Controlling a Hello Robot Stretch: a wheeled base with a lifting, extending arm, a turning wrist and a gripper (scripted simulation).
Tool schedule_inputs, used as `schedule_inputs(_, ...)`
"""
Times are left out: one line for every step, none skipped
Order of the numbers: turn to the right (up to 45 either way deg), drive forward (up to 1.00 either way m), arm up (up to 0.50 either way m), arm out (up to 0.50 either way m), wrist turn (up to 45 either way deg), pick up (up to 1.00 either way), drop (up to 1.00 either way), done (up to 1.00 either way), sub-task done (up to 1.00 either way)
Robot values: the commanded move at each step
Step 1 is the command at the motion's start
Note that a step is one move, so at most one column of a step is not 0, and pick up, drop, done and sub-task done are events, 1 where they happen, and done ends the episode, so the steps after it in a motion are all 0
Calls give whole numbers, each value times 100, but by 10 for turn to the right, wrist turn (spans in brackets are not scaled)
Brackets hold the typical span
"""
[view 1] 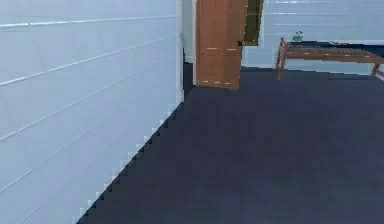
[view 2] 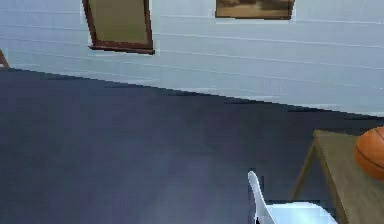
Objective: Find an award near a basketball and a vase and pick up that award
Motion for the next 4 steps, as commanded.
schedule_inputs(-210, 0, 0, 0, 0, 0, 0, 0, 0)
schedule_inputs(0, 5, 0, 0, 0, 0, 0, 0, 0)
schedule_inputs(-450, 0, 0, 0, 0, 0, 0, 0, 0)
schedule_inputs(-360, 0, 0, 0, 0, 0, 0, 0, 0)
